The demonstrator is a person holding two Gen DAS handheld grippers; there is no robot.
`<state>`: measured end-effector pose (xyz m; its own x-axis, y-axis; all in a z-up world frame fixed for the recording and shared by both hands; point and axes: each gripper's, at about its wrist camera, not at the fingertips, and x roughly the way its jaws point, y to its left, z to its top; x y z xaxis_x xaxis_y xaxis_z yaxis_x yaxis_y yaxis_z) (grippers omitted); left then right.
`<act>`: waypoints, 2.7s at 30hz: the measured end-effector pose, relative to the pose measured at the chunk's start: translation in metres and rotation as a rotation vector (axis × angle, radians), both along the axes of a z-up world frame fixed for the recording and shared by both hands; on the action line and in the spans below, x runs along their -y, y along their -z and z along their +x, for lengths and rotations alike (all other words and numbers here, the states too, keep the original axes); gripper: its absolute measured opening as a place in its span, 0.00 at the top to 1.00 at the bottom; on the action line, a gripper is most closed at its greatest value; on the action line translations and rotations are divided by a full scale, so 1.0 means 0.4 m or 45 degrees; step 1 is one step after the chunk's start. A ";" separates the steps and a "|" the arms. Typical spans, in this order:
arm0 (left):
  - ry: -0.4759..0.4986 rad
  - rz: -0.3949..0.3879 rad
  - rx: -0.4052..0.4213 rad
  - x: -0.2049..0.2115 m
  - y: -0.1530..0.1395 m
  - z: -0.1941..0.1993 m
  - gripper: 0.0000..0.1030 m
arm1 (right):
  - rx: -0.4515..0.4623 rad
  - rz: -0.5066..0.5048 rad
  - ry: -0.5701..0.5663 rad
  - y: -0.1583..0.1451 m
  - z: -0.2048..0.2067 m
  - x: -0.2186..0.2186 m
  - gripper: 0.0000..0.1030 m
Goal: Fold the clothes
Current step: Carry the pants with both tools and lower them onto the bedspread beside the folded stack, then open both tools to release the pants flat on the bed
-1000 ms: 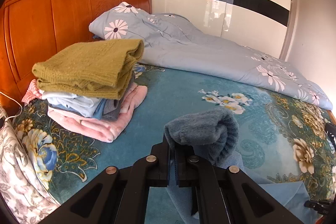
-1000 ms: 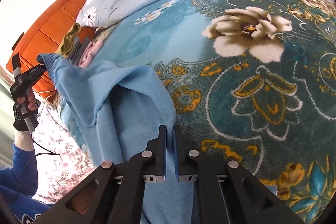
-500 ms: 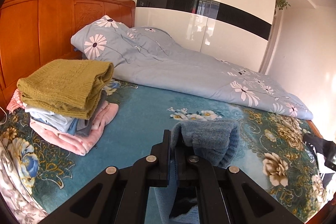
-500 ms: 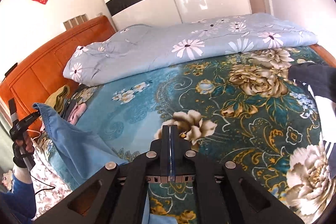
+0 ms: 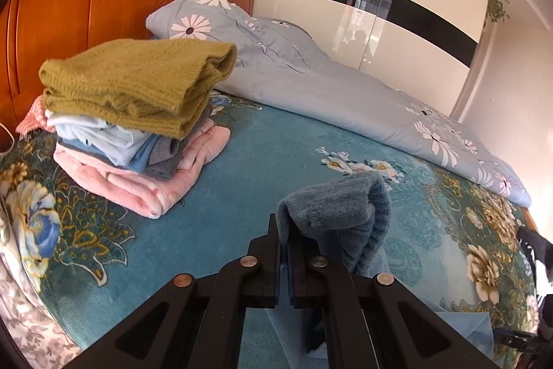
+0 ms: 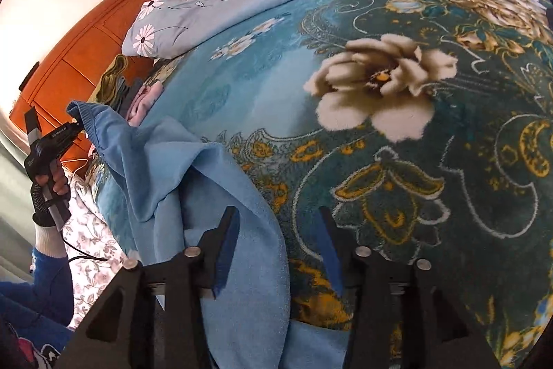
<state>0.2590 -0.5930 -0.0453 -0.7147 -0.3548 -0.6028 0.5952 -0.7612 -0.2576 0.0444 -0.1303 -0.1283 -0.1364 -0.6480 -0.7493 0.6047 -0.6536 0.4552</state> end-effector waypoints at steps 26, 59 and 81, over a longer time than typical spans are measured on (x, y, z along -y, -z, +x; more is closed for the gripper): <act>0.132 0.162 -0.224 0.035 -0.032 0.059 0.97 | -0.387 0.028 0.246 -0.373 -0.064 0.106 0.99; 0.080 0.175 0.186 0.248 0.264 -0.156 0.93 | -0.253 0.456 0.391 -0.079 -0.644 0.549 0.98; 0.699 -0.068 0.353 -0.131 0.131 -0.214 0.65 | -0.350 0.414 0.434 -0.211 -0.421 0.200 0.48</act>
<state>0.1733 -0.5404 -0.0979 -0.6208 -0.0144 -0.7838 0.1519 -0.9831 -0.1022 -0.1241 -0.2103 -0.0439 -0.5174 -0.2733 -0.8109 0.4020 -0.9142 0.0516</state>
